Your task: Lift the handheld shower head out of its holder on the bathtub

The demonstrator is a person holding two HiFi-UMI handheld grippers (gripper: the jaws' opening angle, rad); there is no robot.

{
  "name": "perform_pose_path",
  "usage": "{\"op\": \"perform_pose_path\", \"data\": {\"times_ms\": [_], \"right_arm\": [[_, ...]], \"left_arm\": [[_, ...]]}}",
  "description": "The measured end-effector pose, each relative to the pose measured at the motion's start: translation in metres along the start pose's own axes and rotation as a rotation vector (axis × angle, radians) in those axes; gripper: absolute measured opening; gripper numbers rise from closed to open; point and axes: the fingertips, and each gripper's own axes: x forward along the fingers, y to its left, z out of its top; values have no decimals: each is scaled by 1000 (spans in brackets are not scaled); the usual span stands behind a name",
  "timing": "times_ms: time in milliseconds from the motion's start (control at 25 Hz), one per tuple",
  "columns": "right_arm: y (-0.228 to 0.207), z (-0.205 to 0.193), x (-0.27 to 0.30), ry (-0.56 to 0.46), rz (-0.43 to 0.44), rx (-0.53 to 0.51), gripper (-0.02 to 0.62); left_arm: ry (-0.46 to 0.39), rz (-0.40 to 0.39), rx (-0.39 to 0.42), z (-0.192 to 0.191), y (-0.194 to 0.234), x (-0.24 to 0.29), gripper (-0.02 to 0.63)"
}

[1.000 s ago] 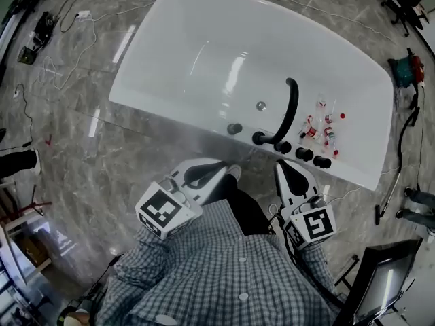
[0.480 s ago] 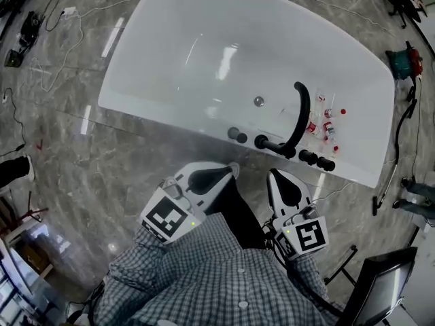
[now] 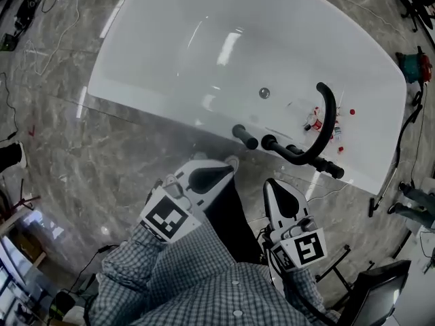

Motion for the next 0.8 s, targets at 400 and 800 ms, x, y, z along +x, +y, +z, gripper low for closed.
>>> {"op": "perform_pose_path", "data": {"times_ms": [400,800], "right_arm": [[-8,-36,26,8,8,40,15],[-24,-78,40,52,7,105,15]], "left_arm": [[34,5,54,-47,32,34,9],[54,27,61,-93,48,51,11]]}}
